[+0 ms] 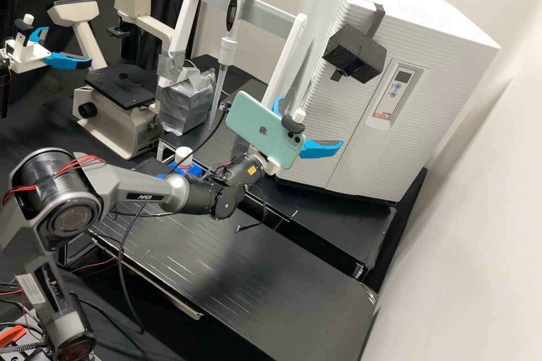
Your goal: Open the door
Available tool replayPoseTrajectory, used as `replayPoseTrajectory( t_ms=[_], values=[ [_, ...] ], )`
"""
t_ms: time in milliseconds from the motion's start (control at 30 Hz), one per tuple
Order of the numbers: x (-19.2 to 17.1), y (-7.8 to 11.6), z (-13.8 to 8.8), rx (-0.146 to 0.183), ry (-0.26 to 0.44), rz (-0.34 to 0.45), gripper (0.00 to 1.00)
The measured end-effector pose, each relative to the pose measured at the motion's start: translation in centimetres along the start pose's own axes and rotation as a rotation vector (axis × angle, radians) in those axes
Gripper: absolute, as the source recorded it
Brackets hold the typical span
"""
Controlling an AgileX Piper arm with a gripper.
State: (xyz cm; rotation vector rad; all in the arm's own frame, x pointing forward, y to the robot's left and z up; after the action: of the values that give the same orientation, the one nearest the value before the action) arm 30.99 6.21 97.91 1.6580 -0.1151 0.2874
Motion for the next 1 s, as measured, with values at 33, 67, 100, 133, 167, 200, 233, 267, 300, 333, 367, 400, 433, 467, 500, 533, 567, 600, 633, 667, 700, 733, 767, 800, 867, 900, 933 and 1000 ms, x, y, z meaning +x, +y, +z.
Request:
replayPoseTrajectory(
  t_ms=[33,67,100,133,167,200,233,267,300,333,367,400,433,467,500,533,567,600,633,667,700,733,767,800,867,900,933,1000],
  values=[
    [0.2,0.1,0.0,-0.001,-0.002,0.001,1.0],
    [0.4,0.1,0.0,-0.002,-0.006,0.0,1.0],
    [0.7,0.3,0.0,-0.003,-0.003,0.003,1.0],
    [0.9,0.3,0.0,-0.004,-0.005,0.003,1.0],
    [1.0,0.4,-0.1,-0.005,-0.003,0.006,1.0],
    [1.2,0.5,-0.2,-0.007,-0.004,0.007,1.0],
    [1.3,0.6,-0.1,-0.007,-0.007,0.006,1.0],
    [1.4,0.6,-0.3,-0.008,-0.008,0.006,1.0],
    [1.4,0.6,-0.3,-0.009,-0.01,0.005,1.0],
    [1.5,0.6,-0.5,-0.009,-0.006,0.003,1.0],
    [1.6,0.6,-0.7,-0.009,-0.001,0.004,1.0],
    [1.6,0.6,-0.8,-0.009,0.004,0.003,1.0],
    [1.8,0.6,-1.0,-0.009,0.011,0.003,1.0],
    [1.8,0.7,-1.1,-0.009,0.015,0.005,1.0],
    [1.9,0.8,-1.2,-0.011,0.019,0.007,1.0],
    [2.0,0.9,-1.4,-0.012,0.025,0.012,1.0],
    [2.1,1.0,-1.5,-0.013,0.027,0.013,1.0],
    [2.1,1.0,-1.6,-0.014,0.03,0.016,0.0],
    [2.2,1.1,-1.6,-0.015,0.033,0.018,0.0],
    [2.3,1.2,-1.6,-0.015,0.033,0.018,0.0],
    [2.3,1.2,-1.6,-0.015,0.03,0.018,0.0],
    [2.4,1.3,-1.7,-0.016,0.025,0.018,0.0],
    [2.4,1.3,-1.7,-0.017,0.022,0.017,0.0],
    [2.5,1.3,-1.7,-0.017,0.021,0.017,0.0],
    [2.5,1.3,-1.7,-0.017,0.021,0.018,0.0],
    [2.5,1.3,-1.7,-0.017,0.021,0.018,0.0],
    [2.5,1.3,-1.7,-0.017,0.019,0.017,0.0],
    [2.7,1.3,-1.5,-0.017,0.011,0.014,0.0]
  ],
)
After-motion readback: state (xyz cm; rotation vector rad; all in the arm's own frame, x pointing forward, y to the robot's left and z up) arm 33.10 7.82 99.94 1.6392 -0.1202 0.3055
